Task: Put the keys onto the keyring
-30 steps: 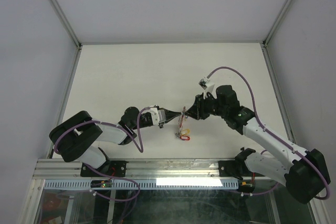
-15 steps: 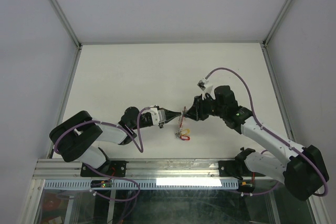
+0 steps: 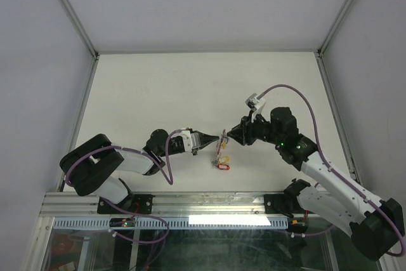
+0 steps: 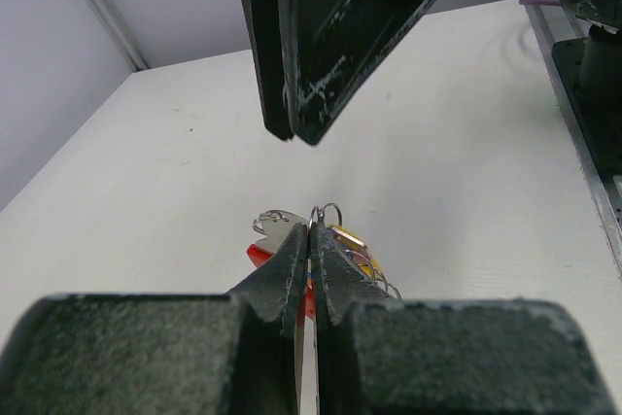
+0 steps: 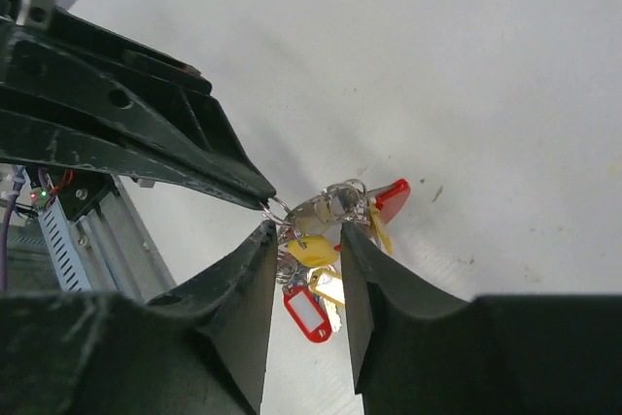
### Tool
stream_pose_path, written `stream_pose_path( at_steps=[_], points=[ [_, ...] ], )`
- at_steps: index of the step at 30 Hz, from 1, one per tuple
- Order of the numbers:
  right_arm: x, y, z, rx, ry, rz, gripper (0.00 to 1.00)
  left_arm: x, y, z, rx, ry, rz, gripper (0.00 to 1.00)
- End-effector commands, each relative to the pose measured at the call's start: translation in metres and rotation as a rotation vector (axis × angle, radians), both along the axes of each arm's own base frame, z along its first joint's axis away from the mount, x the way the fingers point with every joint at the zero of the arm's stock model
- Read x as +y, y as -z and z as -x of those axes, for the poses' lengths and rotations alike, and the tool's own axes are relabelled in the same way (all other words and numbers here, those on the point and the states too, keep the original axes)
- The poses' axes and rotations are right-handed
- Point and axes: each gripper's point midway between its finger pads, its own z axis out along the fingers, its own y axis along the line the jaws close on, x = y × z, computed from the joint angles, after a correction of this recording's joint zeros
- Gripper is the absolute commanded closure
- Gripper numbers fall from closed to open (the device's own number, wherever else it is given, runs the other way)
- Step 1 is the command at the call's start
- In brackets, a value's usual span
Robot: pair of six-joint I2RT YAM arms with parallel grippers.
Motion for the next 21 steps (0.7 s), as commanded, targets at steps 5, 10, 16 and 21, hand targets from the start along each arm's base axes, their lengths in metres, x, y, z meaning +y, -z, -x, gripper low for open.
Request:
stream_pose_path(
  at_steps=[5,10,16,21],
  points=[
    [0.004,-0.033,0.012,-0.513,-0.260,0.057,0.67,0.000,-0.013,0.002,-0.039,0.024,0.038,1.00],
    [0.007,-0.016,0.026,-0.591,-0.447,0.208,0.69,-0.001,-0.013,0.003,-0.041,0.030,0.038,1.00],
    [0.013,-0.002,0.026,-0.609,-0.559,0.301,0.74,-0.001,-0.012,0.004,-0.042,0.036,0.036,1.00],
    [0.019,-0.005,0.016,-0.653,-0.543,0.304,0.75,-0.001,-0.011,0.005,-0.042,0.043,0.034,1.00]
  ],
)
